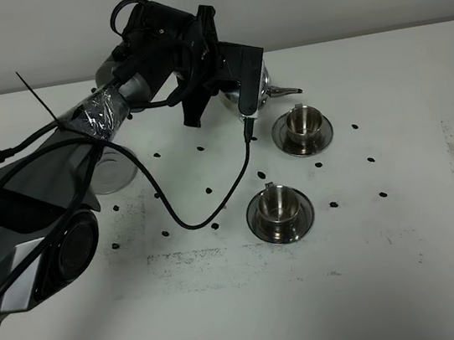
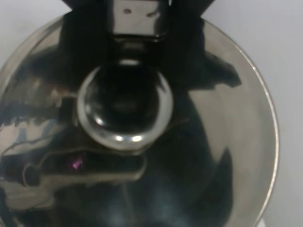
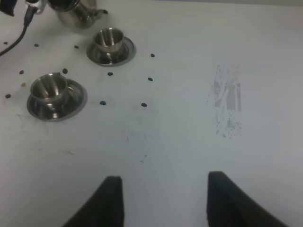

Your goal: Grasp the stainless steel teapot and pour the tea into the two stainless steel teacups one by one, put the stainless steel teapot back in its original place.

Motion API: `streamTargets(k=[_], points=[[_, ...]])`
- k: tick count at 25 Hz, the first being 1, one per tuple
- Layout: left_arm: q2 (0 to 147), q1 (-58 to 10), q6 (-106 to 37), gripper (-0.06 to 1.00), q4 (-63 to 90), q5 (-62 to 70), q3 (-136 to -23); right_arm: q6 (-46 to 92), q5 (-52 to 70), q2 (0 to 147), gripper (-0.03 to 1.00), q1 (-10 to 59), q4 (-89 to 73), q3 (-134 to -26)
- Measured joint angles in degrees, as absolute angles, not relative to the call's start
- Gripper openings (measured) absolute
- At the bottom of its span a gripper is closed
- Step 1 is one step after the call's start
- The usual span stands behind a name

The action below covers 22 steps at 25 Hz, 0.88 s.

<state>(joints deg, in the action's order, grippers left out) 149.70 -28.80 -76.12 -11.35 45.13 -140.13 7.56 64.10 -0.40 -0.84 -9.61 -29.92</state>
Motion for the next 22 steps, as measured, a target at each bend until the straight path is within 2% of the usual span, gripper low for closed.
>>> streamTargets(k=[22], points=[[149.7, -29.88, -83.55, 0.18, -15.4, 43.2, -140.13, 7.56, 64.1, -0.4, 0.39, -0.84, -9.61, -29.92]])
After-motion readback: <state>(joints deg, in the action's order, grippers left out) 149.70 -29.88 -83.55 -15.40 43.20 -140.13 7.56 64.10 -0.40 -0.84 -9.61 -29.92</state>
